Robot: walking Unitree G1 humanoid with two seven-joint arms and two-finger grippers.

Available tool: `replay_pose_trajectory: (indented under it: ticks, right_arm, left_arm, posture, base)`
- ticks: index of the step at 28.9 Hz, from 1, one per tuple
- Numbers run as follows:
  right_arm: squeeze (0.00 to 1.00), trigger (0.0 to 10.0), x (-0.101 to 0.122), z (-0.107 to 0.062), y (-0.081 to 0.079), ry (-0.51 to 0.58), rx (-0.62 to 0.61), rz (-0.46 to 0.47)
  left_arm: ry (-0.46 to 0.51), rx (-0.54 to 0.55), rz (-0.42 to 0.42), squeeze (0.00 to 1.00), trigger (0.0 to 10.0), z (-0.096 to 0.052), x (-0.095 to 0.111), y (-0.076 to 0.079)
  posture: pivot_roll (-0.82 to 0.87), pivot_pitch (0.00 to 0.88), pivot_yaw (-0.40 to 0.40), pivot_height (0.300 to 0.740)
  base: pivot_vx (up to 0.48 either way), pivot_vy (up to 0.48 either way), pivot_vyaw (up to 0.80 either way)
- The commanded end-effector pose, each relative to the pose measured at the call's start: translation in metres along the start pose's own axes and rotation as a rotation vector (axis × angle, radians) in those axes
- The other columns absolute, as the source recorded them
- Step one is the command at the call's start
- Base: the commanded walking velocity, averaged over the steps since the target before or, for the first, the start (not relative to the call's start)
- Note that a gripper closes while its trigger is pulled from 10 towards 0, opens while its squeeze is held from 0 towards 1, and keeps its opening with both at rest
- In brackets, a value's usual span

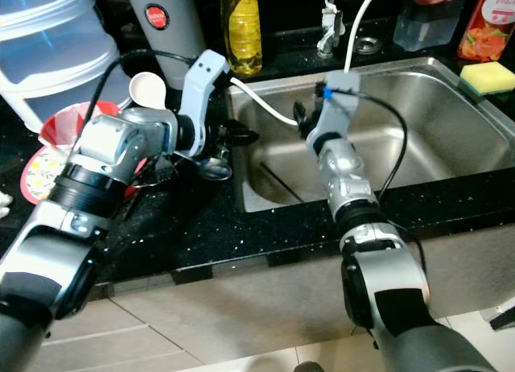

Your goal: Kitchen organization

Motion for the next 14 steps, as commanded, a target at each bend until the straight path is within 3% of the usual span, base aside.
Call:
replay_pose_trajectory:
  ticks: [1,4,5,8,10,13,14]
  right_arm:
    - [0.00,10.0,0.016,0.003,-0.001,0.069,0.006,0.024]
    - [0.00,10.0,0.070,-0.002,-0.006,0.285,0.061,0.049]
    - [0.00,10.0,0.070,-0.002,-0.006,0.285,0.061,0.049]
    - [0.00,10.0,0.089,-0.010,-0.014,0.361,0.118,0.018]
    - [0.00,10.0,0.092,-0.012,-0.015,0.375,0.129,0.011]
    - [0.00,10.0,0.105,-0.020,-0.017,0.395,0.173,-0.091]
    - [0.00,10.0,0.105,-0.020,-0.017,0.395,0.173,-0.091]
  left_arm:
    - [0.051,0.071,0.033,0.00,10.0,-0.013,0.014,-0.012]
    - [0.173,0.258,0.057,0.00,10.0,-0.040,0.031,-0.032]
    - [0.173,0.258,0.057,0.00,10.0,-0.040,0.031,-0.032]
    - [0.191,0.385,0.094,0.00,10.0,-0.061,0.029,-0.043]
    - [0.189,0.406,0.103,0.00,10.0,-0.064,0.027,-0.044]
    - [0.174,0.439,0.042,0.00,10.0,-0.088,0.015,-0.046]
    - [0.174,0.439,0.042,0.00,10.0,-0.088,0.015,-0.046]
  posture:
    - [0.01,0.001,0.100,0.740]
    - [0.02,0.012,0.093,0.740]
    - [0.02,0.012,0.093,0.740]
    - [0.02,0.019,0.095,0.740]
    - [0.02,0.019,0.095,0.740]
    - [0.02,0.026,0.096,0.740]
    - [0.02,0.026,0.096,0.740]
  base:
    - [0.000,0.000,0.00]
    - [0.000,0.000,0.00]
    - [0.000,0.000,0.00]
    - [0.000,0.000,0.00]
    - [0.000,0.000,0.00]
    - [0.000,0.000,0.00]
    - [0.000,0.000,0.00]
Point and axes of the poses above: a point about 5 cm out from each wrist's last joint towards the gripper, its own z axis pointing out of the wrist towards the gripper, its own x axis along the axis of the wrist's last joint, y = z × x, the point moved 4 cm from there along z, pointing out of the wrist towards the gripper, and after that the axes turned 9 degrees about -z, right-handed, at the moved point
